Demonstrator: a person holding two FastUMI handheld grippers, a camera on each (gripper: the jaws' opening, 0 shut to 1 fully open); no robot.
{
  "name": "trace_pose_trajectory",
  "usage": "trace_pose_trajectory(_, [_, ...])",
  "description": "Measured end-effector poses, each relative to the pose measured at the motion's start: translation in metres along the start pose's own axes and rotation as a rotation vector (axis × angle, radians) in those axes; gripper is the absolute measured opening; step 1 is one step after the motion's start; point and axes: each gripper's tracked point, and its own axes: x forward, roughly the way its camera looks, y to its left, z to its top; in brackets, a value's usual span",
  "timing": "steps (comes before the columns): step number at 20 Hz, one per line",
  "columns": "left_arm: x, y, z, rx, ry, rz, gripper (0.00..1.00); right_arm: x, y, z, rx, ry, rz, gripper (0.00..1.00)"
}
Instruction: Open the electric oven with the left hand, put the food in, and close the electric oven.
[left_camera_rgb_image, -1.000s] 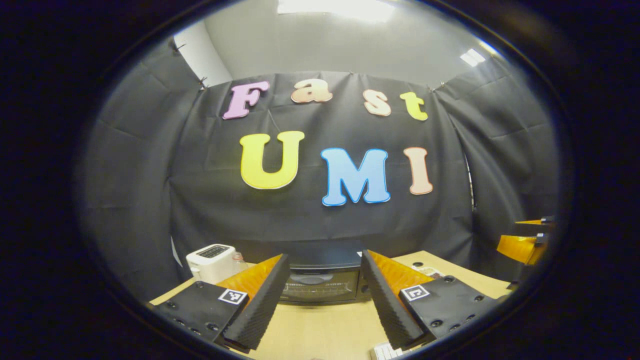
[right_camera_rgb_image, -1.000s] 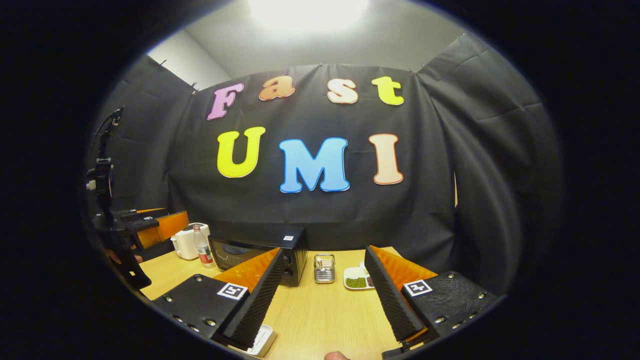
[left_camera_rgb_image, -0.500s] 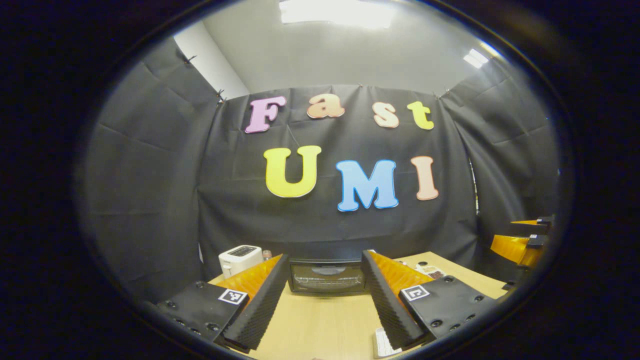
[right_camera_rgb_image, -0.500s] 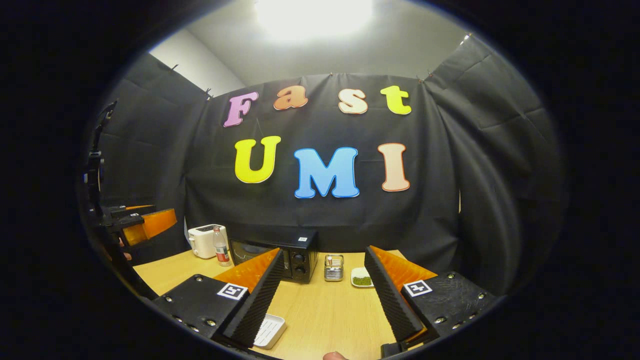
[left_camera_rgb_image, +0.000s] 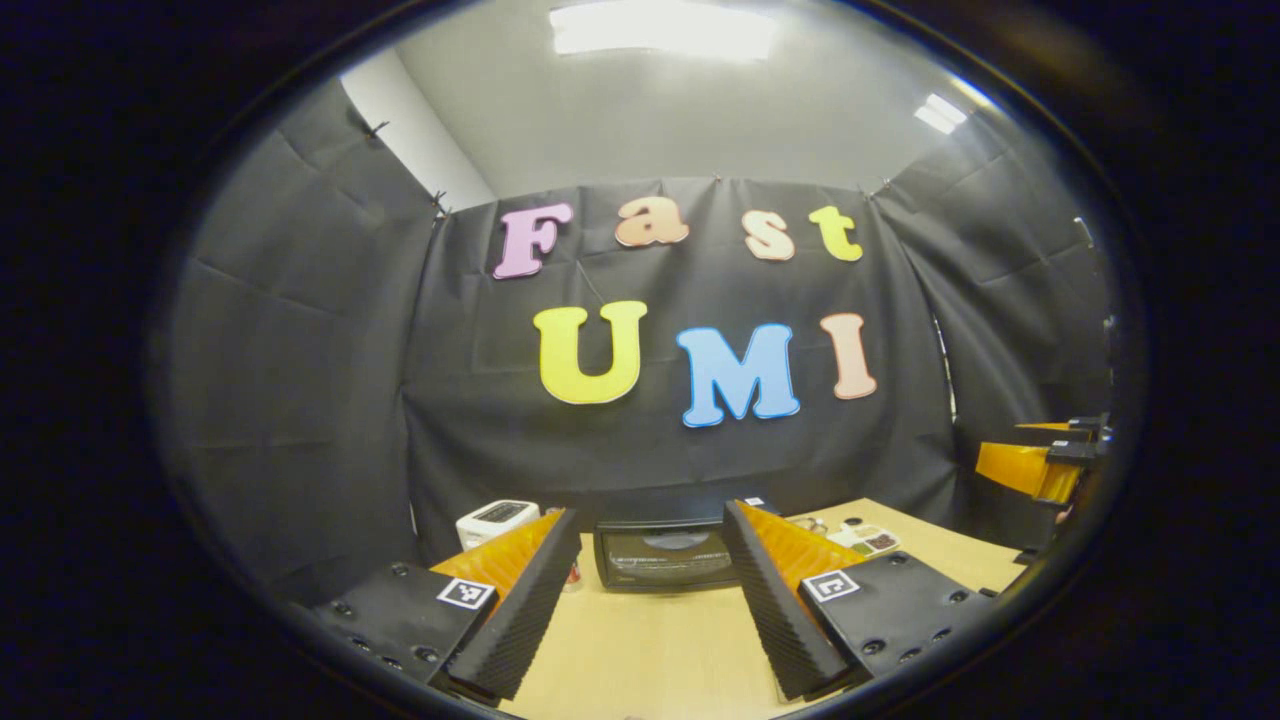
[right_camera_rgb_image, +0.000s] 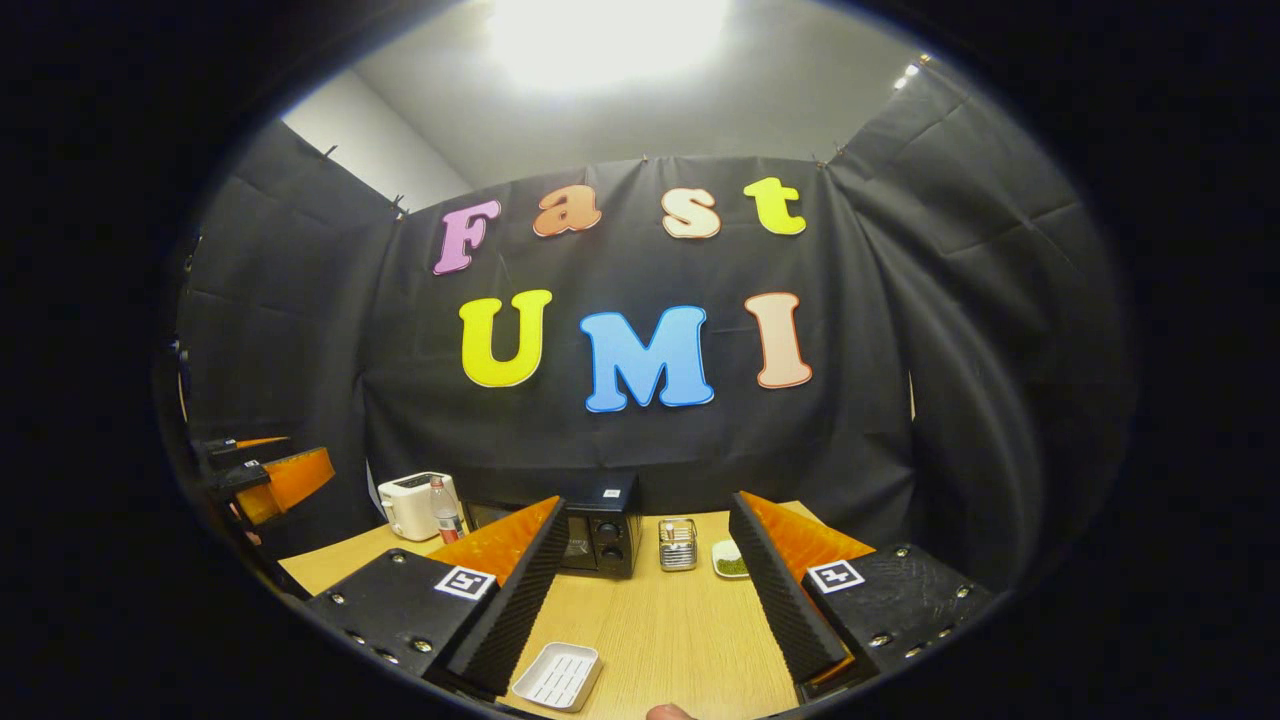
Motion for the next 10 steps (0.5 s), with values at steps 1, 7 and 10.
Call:
trace_pose_trajectory(1, [0.002,0.002,0.000,-0.001,-0.002,-0.001,1.00,0.000,0.002,0.000,-0.003,0.002,-0.001,0.98])
trace_pose_trajectory(7, [0.003,0.010,0.000,0.010,-0.009,0.000,1.00,0.003,0.010,0.007,-0.033,-0.012,-0.006,0.98])
trace_pose_trajectory(10, [0.004,0.014,-0.002,0.003,-0.005,0.003,1.00,0.004,0.014,0.007,-0.043,-0.012,-0.005,0.98])
